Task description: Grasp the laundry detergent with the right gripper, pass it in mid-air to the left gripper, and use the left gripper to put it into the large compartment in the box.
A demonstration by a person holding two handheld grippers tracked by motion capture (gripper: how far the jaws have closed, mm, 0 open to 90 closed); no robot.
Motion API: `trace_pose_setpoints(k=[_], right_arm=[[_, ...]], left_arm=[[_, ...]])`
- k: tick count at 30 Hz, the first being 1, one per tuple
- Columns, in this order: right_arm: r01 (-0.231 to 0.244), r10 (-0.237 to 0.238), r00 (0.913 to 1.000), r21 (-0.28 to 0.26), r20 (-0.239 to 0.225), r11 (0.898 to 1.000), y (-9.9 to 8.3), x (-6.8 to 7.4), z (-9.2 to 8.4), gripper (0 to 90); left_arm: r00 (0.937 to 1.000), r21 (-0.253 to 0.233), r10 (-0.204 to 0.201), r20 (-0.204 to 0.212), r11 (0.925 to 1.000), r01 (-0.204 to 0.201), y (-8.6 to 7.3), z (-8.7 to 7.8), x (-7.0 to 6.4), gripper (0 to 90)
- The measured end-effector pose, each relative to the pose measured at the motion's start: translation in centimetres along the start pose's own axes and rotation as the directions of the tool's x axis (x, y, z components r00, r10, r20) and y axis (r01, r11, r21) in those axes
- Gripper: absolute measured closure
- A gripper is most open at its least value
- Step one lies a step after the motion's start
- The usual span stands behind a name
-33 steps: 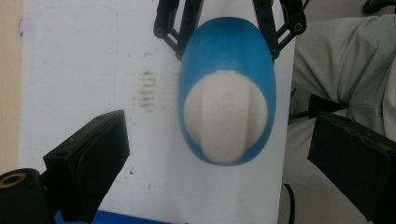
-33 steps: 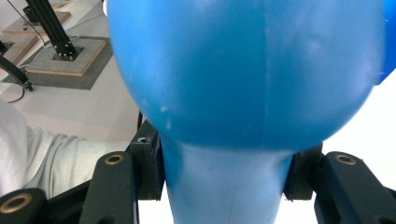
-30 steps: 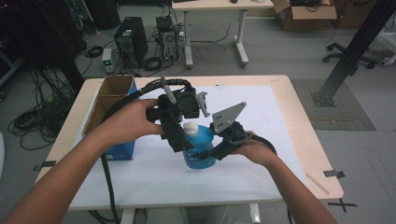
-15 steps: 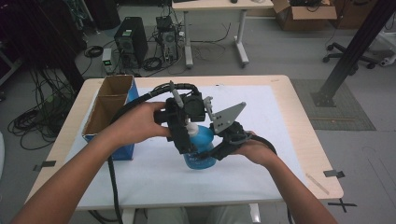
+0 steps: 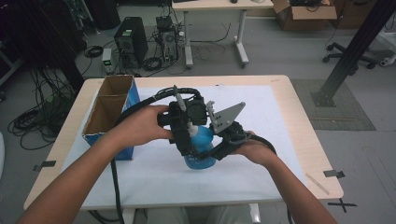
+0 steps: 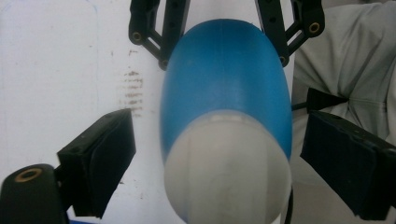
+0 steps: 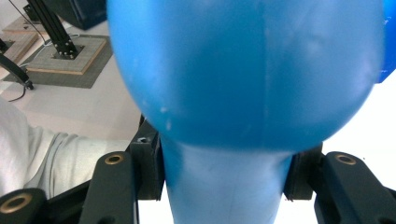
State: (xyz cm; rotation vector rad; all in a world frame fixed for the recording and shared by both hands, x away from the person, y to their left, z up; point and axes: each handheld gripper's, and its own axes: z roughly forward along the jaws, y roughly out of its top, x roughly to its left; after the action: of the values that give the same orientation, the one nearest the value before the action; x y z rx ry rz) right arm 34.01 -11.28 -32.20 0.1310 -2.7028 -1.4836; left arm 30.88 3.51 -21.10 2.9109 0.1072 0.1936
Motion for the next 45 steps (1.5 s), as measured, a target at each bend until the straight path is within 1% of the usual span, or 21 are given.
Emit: trace_pose_setpoints(k=[2,4,7,16,20,26,30,32,36,39,45], right_arm=[[0.0,0.0,1.0,0.0,0.0,1.0,-0.01,-0.02,-0.02,44.3],[0.002,-0.002,1.0,0.0,0.002,1.0,-0.01,-0.02,-0.02,44.3],[0.002,-0.002,1.0,0.001,0.001,1.0,-0.01,-0.02,0.02,44.3],[0.001,-0.001,1.0,-0.002,-0.001,1.0,-0.01,-0.09,0.12,44.4],[-0.001,0.001,1.0,-0.001,-0.001,1.0,-0.02,-0.08,0.1,44.3],[0.002,-0.002,1.0,-0.003,0.002,1.0,-0.01,-0.07,0.02,44.3],[0.001,-0.001,1.0,-0.003,0.004,1.0,-0.04,-0.08,0.02,44.4],[0.0,0.0,1.0,-0.005,0.003,1.0,-0.06,-0.09,0.04,44.4],[-0.004,0.004,1.0,-0.008,0.003,1.0,-0.16,-0.12,0.09,44.4],[-0.005,0.005,1.0,-0.004,-0.002,1.0,-0.29,-0.12,0.24,44.4],[-0.003,0.003,1.0,-0.004,-0.005,1.0,-0.29,-0.1,0.32,44.4]], left_arm=[[1.0,0.007,0.002,0.003,1.0,-0.002,0.01,0.05,0.02,14.4],[1.0,0.003,-0.001,0.005,1.0,0.001,-0.03,0.07,0.08,17.3],[1.0,0.002,-0.006,0.006,1.0,0.006,-0.09,0.04,0.16,17.2],[1.0,0.008,-0.004,0.006,1.0,0.004,-0.1,0.22,0.16,18.4],[1.0,0.01,-0.002,0.008,0.9999,0.002,-0.06,0.2,0.17,20.9],[0.9999,0.006,-0.01,0.011,0.9999,0.01,0.01,0.21,0.3,25.6],[0.9999,0.008,-0.01,0.006,0.9999,0.01,0.02,0.25,0.33,28.4],[1.0,0.015,-0.009,-0.002,0.9998,0.009,0.04,0.24,0.33,31.9],[1.0,0.014,-0.004,0.004,0.9999,0.004,0.05,0.3,0.25,36.1],[0.9999,0.026,0.0,0.014,0.9997,-0.001,0.06,0.43,0.18,37.4],[1.0,0.031,-0.001,0.007,0.9995,0.0,0.11,0.45,0.05,37.8]])
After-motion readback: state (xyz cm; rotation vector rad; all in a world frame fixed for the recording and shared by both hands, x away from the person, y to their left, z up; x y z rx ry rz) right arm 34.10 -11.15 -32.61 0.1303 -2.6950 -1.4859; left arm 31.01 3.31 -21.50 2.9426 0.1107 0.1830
